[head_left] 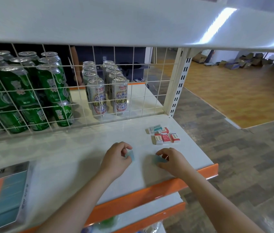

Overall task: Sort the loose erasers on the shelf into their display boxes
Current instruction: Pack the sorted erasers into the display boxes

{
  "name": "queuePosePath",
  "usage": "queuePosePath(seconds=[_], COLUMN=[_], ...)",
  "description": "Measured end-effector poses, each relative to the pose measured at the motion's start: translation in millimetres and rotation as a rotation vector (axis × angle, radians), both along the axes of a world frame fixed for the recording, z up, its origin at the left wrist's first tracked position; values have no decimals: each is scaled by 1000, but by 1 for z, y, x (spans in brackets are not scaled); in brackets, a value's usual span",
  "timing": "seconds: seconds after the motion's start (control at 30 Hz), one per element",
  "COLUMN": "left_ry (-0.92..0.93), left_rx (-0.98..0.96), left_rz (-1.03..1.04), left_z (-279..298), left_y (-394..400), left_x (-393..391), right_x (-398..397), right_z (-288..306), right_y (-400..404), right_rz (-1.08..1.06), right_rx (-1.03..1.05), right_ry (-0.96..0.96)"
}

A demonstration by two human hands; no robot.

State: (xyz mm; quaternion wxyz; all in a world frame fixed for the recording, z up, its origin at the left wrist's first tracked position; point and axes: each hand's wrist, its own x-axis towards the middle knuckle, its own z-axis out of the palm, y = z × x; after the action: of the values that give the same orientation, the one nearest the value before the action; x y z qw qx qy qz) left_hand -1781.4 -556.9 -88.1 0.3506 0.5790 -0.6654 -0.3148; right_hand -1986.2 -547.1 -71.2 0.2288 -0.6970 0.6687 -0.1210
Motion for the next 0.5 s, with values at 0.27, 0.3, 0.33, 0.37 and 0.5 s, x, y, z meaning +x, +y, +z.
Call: queuePosePath(seconds=[0.27, 0.3, 0.33, 0.37, 0.5], left_ry=[-99, -123, -158, -191, -259], left_rx=[43, 53, 62, 66, 80], left_rz=[-94, -98, -102, -105, -104], left_z=[7, 5, 4, 2, -4], left_y=[-16, -17, -17, -16, -10], left_x=[-14, -16, -18, -20, -18], right_x=[2, 2, 2, 2, 1], right_z=[2, 2, 2, 2, 0], right_y=[2, 3, 2, 2, 1], right_rz=[11, 12, 11, 7, -36], right_rx=[-10, -12, -14, -13, 5], right_ry=[-48, -50, -51, -51, -62])
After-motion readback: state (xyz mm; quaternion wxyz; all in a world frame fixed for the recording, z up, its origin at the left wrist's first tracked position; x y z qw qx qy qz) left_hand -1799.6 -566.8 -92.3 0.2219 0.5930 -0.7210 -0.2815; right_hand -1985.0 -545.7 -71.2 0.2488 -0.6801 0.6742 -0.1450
